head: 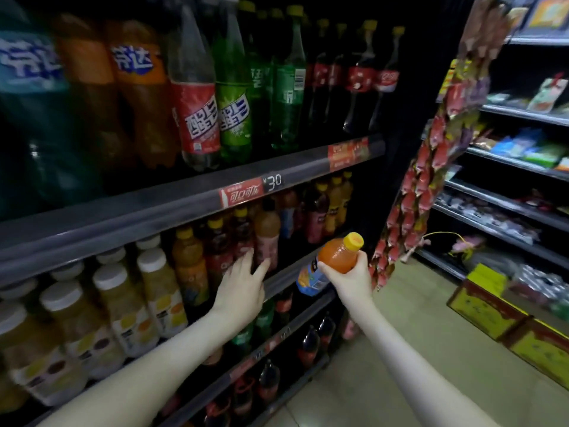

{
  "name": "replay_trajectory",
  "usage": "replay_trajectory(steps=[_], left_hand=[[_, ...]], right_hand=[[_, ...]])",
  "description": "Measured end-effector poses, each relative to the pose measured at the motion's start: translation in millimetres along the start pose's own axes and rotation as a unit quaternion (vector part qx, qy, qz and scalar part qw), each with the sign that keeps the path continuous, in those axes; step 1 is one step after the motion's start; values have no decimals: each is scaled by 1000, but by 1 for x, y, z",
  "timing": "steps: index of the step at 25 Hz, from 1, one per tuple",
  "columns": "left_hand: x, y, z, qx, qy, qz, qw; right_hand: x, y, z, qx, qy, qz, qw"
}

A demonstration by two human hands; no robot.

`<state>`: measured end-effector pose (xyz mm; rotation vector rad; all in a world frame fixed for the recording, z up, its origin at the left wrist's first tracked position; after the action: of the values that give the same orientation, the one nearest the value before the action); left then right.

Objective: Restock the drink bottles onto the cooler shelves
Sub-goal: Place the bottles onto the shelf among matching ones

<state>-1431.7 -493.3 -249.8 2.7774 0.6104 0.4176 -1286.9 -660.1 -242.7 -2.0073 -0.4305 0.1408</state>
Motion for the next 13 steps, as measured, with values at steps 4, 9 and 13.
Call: replay_trajectory(steps=[4, 9, 13], left_hand=[[64, 3, 30, 52, 24, -9, 998], [109, 12, 45, 143, 62, 41, 987], [127, 6, 47, 194, 101, -14, 976]], right_hand=[[72, 5, 32, 9, -51, -23, 998], [132, 8, 64, 13, -125, -39, 991], [176, -1, 97, -25, -214, -82, 973]])
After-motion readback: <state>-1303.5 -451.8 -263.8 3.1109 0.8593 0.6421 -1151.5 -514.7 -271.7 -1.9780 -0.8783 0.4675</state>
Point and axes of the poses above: each hand's wrist, its own x-axis towards the middle knuckle, its own z-axis out of the palm, y = z × x, the point moved 8 cm from there along x, towards the middle knuckle, and after that the axes turned 14 degrees about -x, right-handed, at the moved point
